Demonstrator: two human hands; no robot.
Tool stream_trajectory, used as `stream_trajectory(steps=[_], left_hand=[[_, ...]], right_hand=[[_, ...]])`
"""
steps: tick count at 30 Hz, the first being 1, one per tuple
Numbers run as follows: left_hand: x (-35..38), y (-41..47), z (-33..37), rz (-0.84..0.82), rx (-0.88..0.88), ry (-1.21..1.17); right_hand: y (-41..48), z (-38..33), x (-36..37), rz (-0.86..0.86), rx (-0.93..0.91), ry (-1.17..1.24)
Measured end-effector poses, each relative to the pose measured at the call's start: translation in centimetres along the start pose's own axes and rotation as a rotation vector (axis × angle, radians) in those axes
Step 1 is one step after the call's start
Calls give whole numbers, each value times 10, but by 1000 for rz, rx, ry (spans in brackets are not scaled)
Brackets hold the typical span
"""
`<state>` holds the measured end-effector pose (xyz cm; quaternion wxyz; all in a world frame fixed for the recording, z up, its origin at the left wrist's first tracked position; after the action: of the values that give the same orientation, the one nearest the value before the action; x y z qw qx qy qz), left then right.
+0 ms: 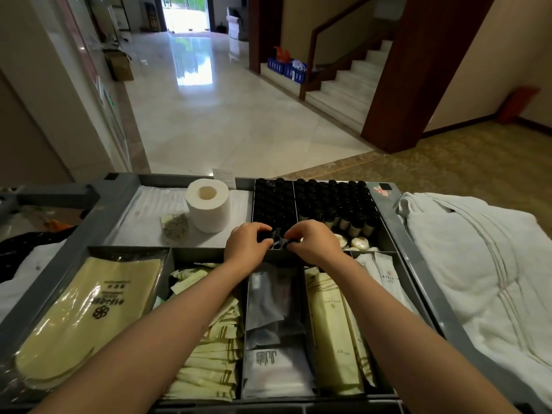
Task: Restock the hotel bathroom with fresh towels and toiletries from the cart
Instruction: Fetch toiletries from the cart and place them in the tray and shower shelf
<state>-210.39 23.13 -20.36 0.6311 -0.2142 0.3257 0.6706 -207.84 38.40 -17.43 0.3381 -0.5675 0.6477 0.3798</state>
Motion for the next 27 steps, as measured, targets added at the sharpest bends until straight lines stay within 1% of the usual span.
stream_trajectory(steps=[2,4,6,9,11,12,13,14,16,17,18,20,24,27], left_hand=[[-1,1,2,-3,2,-72],[-5,3,5,21,14,-136],[-10,6,12,46,11,-226],[-19,7,30,61,-28,-438],[-18,5,39,50,-90,-583],[-13,3,42,22,-153,-660],[-4,1,42,-30,-259,-756],[8,-3,42,-109,-403,-873],[34,-17,48,-316,-684,-1153],[43,-24,54,-411,-781,-1265],[49,-29,60,-478,-842,-1337],[56,-33,63,-558,-865,-1367],[60,-36,76,-708,-797,-1322],[64,-42,87,-801,-829,-1324]], right_hand=[[-1,-8,1,43,-27,-47],[-2,-11,-1,129,-34,-1],[-2,-9,-8,222,0,136],[-1,-6,-23,332,62,348],[0,-3,-31,378,108,492],[0,-1,-34,390,135,560],[0,2,-36,398,164,614],[0,7,-36,403,199,655],[-2,19,-35,419,281,730],[-3,26,-35,430,322,764],[-5,33,-35,442,358,787],[-8,44,-34,469,410,786],[-16,61,-34,543,485,784],[-15,63,-37,564,495,769]])
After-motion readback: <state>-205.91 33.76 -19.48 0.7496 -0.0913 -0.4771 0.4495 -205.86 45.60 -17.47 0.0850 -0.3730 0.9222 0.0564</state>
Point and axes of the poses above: each hand's wrist, its own y-axis towards the middle knuckle, its own x-axis out of the palm, z = x × y, the point moved 9 cm from there along y, towards the middle knuckle, and after that the axes turned 9 degrees about z, right-handed, at the moved point
